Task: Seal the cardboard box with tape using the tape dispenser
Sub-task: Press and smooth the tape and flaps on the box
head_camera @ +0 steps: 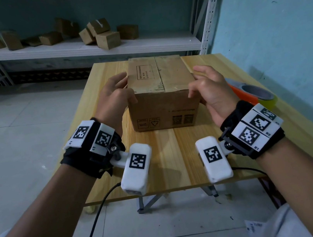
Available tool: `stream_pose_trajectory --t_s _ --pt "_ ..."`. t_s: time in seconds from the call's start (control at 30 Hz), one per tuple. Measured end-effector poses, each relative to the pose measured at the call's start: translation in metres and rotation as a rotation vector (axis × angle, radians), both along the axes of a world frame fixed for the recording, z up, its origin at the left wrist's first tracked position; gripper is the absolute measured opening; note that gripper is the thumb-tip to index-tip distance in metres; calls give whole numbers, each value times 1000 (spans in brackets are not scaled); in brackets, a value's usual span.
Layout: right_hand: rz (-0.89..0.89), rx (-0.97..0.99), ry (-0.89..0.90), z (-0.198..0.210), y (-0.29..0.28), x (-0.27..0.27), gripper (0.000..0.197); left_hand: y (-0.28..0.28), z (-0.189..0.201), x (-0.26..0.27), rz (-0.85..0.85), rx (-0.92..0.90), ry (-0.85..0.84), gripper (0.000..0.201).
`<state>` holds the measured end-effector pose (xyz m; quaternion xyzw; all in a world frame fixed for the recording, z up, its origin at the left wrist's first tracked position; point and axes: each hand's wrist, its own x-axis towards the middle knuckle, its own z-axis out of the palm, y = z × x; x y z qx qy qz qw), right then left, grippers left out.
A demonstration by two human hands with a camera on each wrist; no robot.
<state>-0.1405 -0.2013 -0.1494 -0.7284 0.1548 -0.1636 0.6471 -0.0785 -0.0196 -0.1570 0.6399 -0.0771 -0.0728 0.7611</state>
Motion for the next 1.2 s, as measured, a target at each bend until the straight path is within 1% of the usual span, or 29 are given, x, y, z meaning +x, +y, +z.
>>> stream_pose_trajectory --t_s 0.1,0.2,0.27,0.33,0.4,0.43,0.5,0.57,0.73,0.93,1.0,1.1,1.2 --pt "21 28 -8 4 3 -3 79 1 1 -1 -10 -15 2 63" --pt "59 131 -47 9 4 -7 71 2 2 -3 -17 -39 21 69" --pt "57 165 -77 9 1 -8 77 3 3 -4 -24 -53 26 71" --pt "48 145 -61 10 2 -8 81 3 4 -5 -28 -52 26 70" --pt "37 114 -29 9 5 -7 84 2 4 -5 -30 -41 28 74" --pt "35 87 -18 8 6 -6 83 2 4 -5 -33 -31 25 73" --pt "28 38 -3 5 5 -5 76 2 2 -4 -37 -10 14 66" --pt "24 20 -1 3 2 -3 74 2 0 -3 -26 0 -1 62" --pt "3 36 7 3 -1 -2 75 3 1 -1 -13 4 -14 65" --pt "20 60 5 4 -1 -5 76 4 0 -1 -3 -1 -15 65" --pt "33 95 -5 7 0 -7 75 5 0 0 -11 -20 -4 64" --pt "34 174 -22 10 -2 -8 78 7 3 -1 -32 -53 17 64" --pt "49 106 -12 9 -1 -8 75 6 3 -3 -48 -35 12 70"
